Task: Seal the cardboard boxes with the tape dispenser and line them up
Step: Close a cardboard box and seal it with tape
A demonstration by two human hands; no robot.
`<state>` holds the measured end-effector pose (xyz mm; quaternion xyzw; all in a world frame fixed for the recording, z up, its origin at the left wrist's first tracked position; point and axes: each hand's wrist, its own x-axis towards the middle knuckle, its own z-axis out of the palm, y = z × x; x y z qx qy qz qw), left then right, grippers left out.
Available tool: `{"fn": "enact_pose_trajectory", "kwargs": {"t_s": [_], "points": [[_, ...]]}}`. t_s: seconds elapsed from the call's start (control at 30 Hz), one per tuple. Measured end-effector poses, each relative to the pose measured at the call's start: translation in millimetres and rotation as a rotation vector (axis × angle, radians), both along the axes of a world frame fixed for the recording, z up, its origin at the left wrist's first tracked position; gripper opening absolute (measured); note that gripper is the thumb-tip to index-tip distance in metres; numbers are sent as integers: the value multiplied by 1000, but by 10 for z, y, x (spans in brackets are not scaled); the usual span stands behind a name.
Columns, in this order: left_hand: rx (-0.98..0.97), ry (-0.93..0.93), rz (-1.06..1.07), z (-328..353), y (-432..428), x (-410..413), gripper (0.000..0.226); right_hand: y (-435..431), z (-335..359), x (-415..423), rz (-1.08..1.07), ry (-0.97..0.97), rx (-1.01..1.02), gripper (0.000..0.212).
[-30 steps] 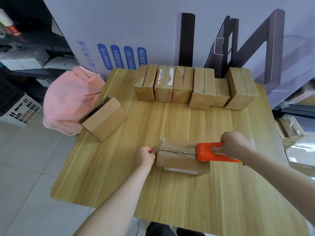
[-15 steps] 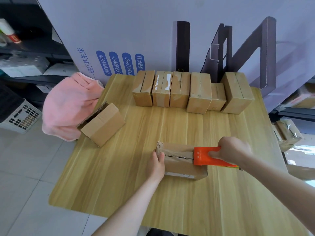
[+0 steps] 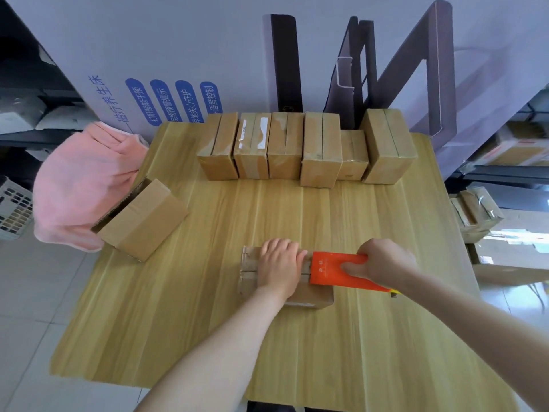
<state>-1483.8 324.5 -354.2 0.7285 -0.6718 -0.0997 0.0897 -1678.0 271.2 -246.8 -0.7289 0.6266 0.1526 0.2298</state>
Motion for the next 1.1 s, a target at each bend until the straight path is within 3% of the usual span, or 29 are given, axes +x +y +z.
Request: {"fn": "enact_pose_trajectory", "kwargs": {"t_s": [0.27,0.47,0.77,1.1], "points": [[11,-88,11,-43,-23,-4,49,-139,-312,-591,80,-241,89,33],[20,-97,18,-50,-28,-26,51,-184,-321,-1041,37,-92,109,37],[81,-55,-28,40,-5,-60,64,-337,-301,-195,131,117,77,39],[125,-30,5,80,26,-57,79,-143,-472,-29,-134,132,138,38]]}}
